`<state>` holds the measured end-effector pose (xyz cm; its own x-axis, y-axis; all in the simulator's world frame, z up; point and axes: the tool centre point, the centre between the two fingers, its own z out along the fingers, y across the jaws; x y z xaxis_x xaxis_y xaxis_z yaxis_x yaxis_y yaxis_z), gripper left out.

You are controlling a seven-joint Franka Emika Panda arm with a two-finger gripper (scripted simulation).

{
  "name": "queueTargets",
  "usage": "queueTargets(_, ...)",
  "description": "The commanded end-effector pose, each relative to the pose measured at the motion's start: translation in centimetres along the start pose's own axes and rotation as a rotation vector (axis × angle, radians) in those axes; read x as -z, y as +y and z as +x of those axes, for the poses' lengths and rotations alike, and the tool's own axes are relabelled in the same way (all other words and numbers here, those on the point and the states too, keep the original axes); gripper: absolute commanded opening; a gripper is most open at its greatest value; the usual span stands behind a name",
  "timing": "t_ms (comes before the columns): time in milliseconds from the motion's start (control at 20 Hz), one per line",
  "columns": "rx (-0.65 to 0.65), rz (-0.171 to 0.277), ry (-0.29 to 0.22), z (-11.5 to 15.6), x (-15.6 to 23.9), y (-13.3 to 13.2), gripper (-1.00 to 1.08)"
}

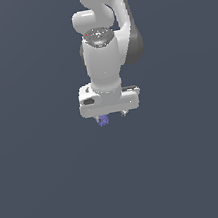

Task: Pick up the object and move it to a goal position.

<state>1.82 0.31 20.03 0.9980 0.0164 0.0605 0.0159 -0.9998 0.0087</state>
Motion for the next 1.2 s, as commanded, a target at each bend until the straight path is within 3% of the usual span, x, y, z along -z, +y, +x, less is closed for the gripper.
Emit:
queueTargets(0,0.0,0.0,0.0,0.0,0.0,0.0,1.0)
queueTargets(450,-0.049,-0.025,0.029,0.8,1.6,3.2,1.0)
queueTargets(1150,-0.116,-0.02,0.023,0.2,0.8,3.1,1.0)
